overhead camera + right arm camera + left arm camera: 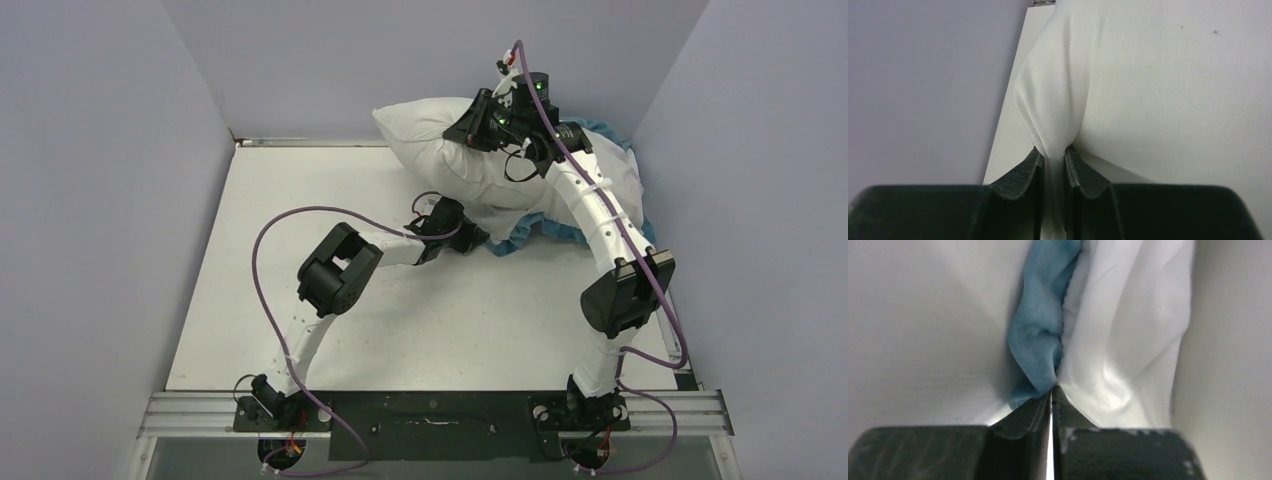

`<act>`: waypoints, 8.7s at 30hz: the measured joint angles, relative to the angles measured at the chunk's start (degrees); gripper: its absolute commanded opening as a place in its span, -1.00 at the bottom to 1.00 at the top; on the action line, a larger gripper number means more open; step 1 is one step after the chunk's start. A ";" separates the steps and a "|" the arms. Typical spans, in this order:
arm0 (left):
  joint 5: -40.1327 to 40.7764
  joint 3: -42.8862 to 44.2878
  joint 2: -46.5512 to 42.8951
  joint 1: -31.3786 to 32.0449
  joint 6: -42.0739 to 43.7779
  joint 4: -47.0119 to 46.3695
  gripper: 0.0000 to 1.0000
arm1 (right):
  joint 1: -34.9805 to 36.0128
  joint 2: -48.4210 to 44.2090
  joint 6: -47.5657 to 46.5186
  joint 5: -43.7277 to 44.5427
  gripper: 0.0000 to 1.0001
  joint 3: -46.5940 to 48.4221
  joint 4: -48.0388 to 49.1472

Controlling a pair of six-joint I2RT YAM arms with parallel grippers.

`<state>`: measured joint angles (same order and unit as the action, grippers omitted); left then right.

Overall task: Put the pillow into the pillowcase
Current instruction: Stuff the pillow into the pillowcase.

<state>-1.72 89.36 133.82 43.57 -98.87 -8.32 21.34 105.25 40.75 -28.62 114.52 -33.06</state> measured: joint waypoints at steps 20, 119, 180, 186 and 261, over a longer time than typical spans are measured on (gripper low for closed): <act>13.73 -23.19 -44.85 -10.36 24.30 -1.22 -0.63 | -1.81 -0.26 1.01 -9.97 -0.90 -0.02 5.49; -4.98 0.63 1.86 -9.22 18.49 -7.87 -1.00 | -3.04 -3.61 -2.62 -5.51 -0.90 -2.99 2.40; 7.56 44.81 -22.18 -8.79 72.76 55.87 0.88 | -15.15 -23.06 -12.02 6.73 0.80 -42.18 -10.71; 10.29 62.45 -6.25 -8.72 76.89 65.29 0.92 | -16.96 -21.53 -10.73 7.08 0.80 -39.67 -10.62; 16.02 22.88 -33.51 9.07 73.11 33.35 -1.00 | -12.76 -14.36 2.75 -18.93 -0.89 -46.14 16.13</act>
<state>14.31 112.25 100.31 52.64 -25.76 25.04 8.58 90.89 43.51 -47.55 68.38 -16.93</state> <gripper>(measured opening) 0.040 0.165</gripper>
